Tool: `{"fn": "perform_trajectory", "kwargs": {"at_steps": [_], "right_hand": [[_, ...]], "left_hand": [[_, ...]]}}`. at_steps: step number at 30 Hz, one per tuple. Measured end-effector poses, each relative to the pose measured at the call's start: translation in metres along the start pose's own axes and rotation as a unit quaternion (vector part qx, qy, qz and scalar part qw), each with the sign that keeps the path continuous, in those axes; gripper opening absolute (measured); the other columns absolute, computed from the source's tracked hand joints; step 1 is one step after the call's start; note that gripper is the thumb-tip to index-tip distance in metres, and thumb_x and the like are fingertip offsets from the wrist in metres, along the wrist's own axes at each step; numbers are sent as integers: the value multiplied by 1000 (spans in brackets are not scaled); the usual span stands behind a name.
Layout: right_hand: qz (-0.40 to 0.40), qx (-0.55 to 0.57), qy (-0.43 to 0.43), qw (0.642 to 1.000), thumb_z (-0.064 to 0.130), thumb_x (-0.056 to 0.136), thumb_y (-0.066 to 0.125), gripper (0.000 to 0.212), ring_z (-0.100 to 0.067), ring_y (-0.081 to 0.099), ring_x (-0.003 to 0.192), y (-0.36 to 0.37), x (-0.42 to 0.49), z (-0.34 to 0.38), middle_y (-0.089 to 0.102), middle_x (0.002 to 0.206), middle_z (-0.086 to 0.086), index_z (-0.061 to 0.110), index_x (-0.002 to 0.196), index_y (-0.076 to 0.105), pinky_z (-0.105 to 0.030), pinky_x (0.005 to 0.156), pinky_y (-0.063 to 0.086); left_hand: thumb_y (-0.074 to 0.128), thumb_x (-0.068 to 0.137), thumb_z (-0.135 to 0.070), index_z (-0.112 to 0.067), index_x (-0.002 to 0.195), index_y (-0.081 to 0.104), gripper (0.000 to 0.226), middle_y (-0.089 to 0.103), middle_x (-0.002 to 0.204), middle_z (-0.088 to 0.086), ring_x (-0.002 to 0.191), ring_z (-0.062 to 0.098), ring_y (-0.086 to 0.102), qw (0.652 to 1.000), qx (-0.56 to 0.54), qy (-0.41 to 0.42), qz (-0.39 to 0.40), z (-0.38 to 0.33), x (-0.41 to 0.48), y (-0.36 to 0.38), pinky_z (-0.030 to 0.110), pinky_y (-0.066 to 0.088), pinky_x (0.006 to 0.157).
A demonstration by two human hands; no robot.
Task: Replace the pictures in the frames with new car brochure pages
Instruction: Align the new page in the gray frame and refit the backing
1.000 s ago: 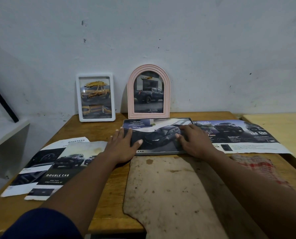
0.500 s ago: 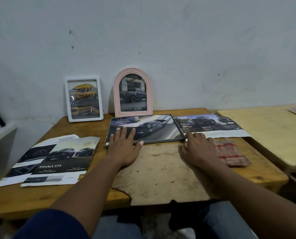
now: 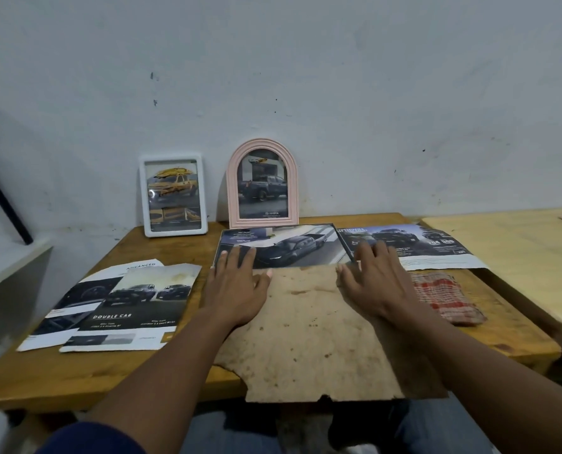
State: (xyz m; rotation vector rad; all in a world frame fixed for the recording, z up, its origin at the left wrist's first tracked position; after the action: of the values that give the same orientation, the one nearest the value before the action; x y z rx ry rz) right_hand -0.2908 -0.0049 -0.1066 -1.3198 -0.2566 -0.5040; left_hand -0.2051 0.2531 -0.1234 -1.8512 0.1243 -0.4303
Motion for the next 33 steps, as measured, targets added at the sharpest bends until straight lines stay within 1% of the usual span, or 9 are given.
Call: {"fn": "perform_trajectory", "kwargs": {"at_steps": [3, 7, 11, 15, 17, 21, 26, 31, 33], "right_hand": [[-63, 28, -26, 997, 54, 90, 53, 37, -27, 44, 97, -15, 26, 11, 44, 101, -7, 19, 99, 44, -40, 75, 47], [-105, 21, -25, 994, 53, 91, 54, 40, -26, 42, 95, -20, 71, 24, 44, 103, -9, 16, 103, 46, -45, 81, 46], [-71, 42, -15, 996, 55, 91, 55, 41, -20, 38, 102, -3, 110, 33, 43, 115, -6, 19, 109, 47, -38, 90, 46], [-23, 130, 12, 991, 46, 92, 60, 35, -23, 40, 120, 16, 129, 28, 41, 130, -6, 22, 116, 50, -34, 98, 40], [18, 137, 44, 989, 46, 91, 61, 40, -27, 41, 125, 27, 129, 19, 40, 136, -9, 22, 120, 50, -39, 100, 42], [98, 70, 72, 990, 59, 88, 57, 49, -29, 48, 117, 57, 117, 5, 44, 131, -11, 23, 120, 50, -43, 91, 48], [101, 3, 101, 990, 60, 90, 52, 57, -35, 43, 127, 70, 108, 3, 50, 136, -15, 18, 129, 51, -47, 101, 42], [112, 28, 126, 985, 56, 90, 57, 54, -38, 43, 125, 70, 116, 2, 50, 133, -17, 14, 123, 56, -51, 97, 46], [118, 29, 141, 982, 54, 90, 59, 54, -39, 43, 125, 69, 119, 2, 50, 132, -18, 11, 123, 57, -51, 96, 47]], "left_hand": [[33, 99, -64, -31, 158, 20, 69, 11, 168, 2, 151, 30, 20, 996, -55, -31, -66, 0, 7, -24, 53, 33, 112], [41, 94, -68, -31, 153, 29, 71, 21, 159, 0, 140, 30, 38, 988, -92, -48, -115, 13, 24, -37, 52, 45, 103], [47, 93, -66, -28, 152, 33, 72, 20, 156, 4, 140, 31, 37, 984, -118, -54, -124, 29, 44, -29, 48, 45, 106], [49, 95, -60, -22, 153, 36, 70, 21, 156, 8, 141, 30, 31, 980, -104, -60, -160, 36, 74, -27, 44, 42, 106], [49, 95, -60, -22, 152, 37, 70, 20, 156, 9, 141, 31, 30, 983, -90, -68, -148, 40, 91, -25, 45, 41, 107], [50, 94, -61, -25, 152, 36, 70, 23, 157, 10, 140, 32, 34, 990, -84, -78, -88, 50, 119, -11, 47, 42, 109], [51, 95, -54, -29, 150, 36, 62, 34, 152, 7, 139, 30, 35, 994, -84, -76, -5, 53, 125, 10, 50, 40, 109], [53, 97, -41, -29, 150, 39, 56, 36, 151, 2, 134, 26, 45, 981, -170, -94, 1, 54, 120, 7, 46, 44, 107], [53, 88, -45, -28, 146, 43, 61, 42, 148, 0, 130, 24, 49, 974, -200, -111, 3, 59, 116, 1, 48, 47, 106]]}}
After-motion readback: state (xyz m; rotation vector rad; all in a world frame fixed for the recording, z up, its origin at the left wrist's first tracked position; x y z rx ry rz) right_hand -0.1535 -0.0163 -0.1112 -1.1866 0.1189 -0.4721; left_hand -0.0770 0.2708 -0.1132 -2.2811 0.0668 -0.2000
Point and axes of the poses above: each hand's wrist, its own x-axis towards the middle knuckle, its own y-axis out of the palm, z = x × y, the point moved 3 cm from there along x, towards the middle knuckle
